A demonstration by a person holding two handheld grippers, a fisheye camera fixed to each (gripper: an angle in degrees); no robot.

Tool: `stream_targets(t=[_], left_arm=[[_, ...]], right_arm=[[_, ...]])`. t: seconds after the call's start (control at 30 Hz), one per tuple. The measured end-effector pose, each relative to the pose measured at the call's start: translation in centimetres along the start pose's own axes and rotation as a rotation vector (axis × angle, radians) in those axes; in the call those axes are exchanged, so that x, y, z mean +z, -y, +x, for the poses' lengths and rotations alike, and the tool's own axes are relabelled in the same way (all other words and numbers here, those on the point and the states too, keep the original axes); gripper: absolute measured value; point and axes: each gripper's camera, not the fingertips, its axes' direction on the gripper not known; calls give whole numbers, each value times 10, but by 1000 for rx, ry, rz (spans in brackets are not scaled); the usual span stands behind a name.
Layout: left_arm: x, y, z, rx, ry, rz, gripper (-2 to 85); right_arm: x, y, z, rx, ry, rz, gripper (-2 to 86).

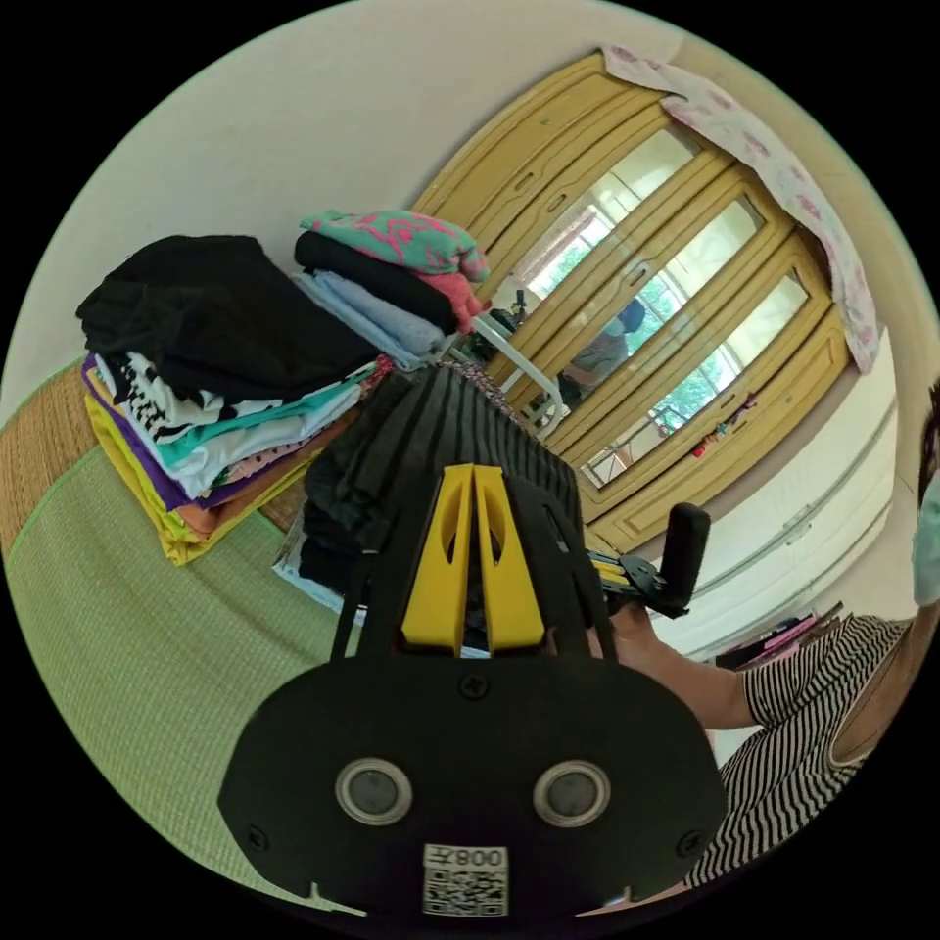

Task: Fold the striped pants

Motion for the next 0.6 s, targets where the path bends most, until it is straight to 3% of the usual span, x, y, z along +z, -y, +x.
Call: stream_targets(t=[0.1,0.2,0.27,0.43,0.6], left_arm=[[9,0,25,104,24,-7,1],[39,-4,21,83,110,-183,1],[38,-7,12,14,3,-137,0],[34,-18,22,17,-8,-99,1],[16,-61,22,-27,-5,-26,1]], right_arm=[[-8,2,8,50,31,30,1],[-18,3,14,80,46,55,1],[-27,5,20,97,78,53,0],[-72,1,56,185,192,140,0],[-123,7,94,234,92,277,2]])
